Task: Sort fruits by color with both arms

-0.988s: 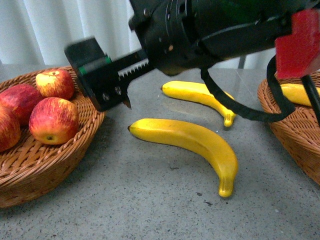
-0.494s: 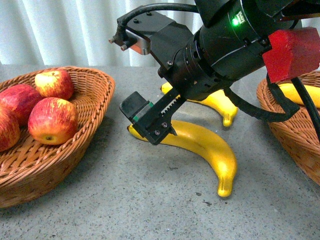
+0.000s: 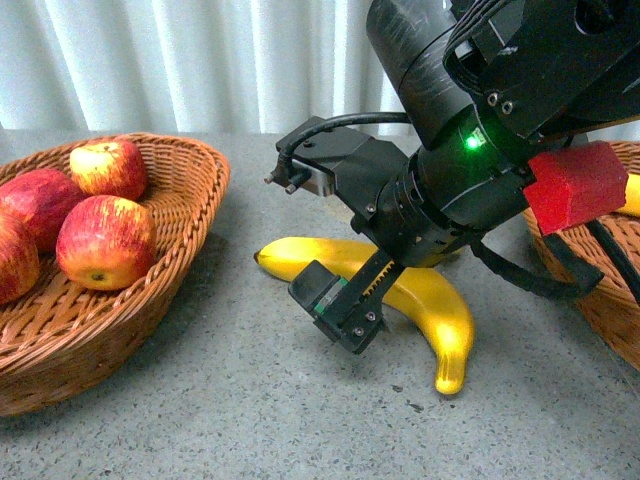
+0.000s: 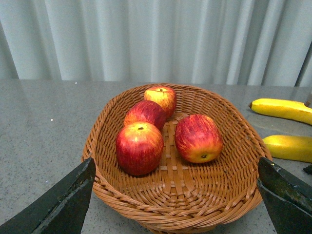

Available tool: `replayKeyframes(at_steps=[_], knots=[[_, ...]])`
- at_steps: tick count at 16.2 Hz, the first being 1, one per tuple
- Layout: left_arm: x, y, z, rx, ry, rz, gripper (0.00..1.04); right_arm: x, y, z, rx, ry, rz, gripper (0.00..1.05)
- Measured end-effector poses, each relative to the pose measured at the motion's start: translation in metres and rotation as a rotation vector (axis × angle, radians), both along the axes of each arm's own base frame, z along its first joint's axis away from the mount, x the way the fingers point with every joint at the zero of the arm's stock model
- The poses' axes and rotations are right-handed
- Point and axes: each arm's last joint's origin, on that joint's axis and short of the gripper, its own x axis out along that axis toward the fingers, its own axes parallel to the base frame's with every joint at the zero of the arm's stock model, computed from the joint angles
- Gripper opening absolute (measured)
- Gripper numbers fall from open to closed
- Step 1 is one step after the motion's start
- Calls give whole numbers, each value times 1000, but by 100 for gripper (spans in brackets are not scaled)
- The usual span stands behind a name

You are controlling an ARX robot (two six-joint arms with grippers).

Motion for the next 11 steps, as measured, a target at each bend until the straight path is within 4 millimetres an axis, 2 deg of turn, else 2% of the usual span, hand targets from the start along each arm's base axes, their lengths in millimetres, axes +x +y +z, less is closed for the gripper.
replayKeyframes(at_steps=[1,6,7,9,11], knots=[[0,0,0,0,0,0,98,1,0,0,-8,-6,-7,93],[0,0,0,0,0,0,98,1,-2,0,21,10,8,39],[0,0,0,0,0,0,98,3,-6,2,42,16,-3,34],[0,0,0,0,0,0,98,10,-20,19,132,3,-36,33],[0,0,0,0,0,0,98,19,-46,61,323,-83,-85,33]])
